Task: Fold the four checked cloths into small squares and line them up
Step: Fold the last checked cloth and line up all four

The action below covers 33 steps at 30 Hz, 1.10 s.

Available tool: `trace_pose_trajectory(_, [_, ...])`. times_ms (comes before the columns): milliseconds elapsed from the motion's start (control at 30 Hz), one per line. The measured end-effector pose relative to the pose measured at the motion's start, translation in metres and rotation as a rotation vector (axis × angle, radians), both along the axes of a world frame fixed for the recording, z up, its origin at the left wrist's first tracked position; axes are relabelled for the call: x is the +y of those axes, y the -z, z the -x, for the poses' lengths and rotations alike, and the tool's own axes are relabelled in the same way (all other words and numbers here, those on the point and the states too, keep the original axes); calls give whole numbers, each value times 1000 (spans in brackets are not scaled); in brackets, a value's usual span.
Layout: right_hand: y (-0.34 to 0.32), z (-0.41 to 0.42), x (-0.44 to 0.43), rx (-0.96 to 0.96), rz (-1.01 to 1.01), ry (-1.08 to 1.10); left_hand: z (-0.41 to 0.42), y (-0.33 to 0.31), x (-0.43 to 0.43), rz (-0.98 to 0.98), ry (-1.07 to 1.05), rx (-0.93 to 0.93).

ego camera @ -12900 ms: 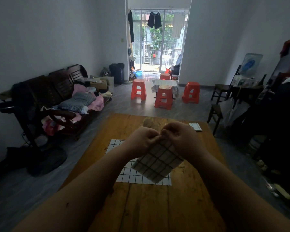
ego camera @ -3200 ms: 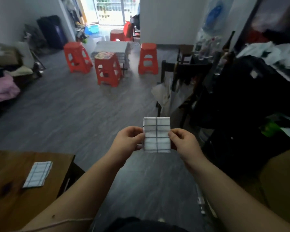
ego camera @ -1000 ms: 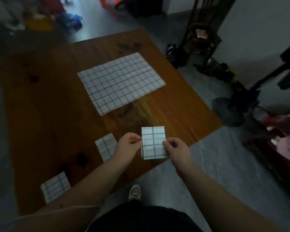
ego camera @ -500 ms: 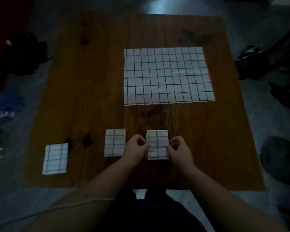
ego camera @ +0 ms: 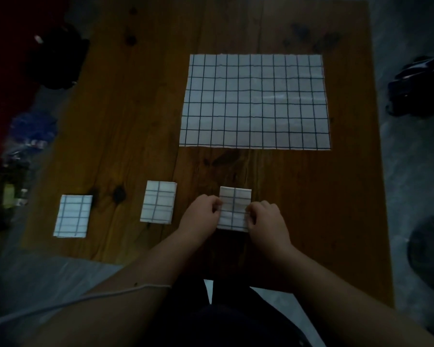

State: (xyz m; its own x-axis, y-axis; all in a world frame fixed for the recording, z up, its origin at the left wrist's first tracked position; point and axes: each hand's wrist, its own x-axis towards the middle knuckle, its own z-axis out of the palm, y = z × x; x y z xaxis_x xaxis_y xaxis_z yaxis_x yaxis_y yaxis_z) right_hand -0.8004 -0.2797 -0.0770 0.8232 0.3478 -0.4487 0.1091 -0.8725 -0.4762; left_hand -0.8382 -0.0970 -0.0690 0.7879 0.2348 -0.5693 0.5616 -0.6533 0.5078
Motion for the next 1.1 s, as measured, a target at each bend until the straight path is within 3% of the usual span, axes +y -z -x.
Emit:
trace_pose_trajectory(167, [-23, 3, 25, -102, 33, -155, 18, -26, 23, -223, 123, -123])
trace_pose_trajectory(433, [-75, 41, 149, -182, -38, -409, 99, -75, 120, -380, -24, -240])
trace_pose_trajectory(767, [-119, 202, 382, -320, -178, -872, 343, -105, 308, -562, -419, -196])
trace_pose_trajectory(967, [-142, 333, 541, -298, -279, -1020, 503, -121, 439, -625, -600, -113])
trace_pose_trajectory(1100, [-154, 382, 611, -276, -270, -1056, 554, -138, 504, -609, -670, -102])
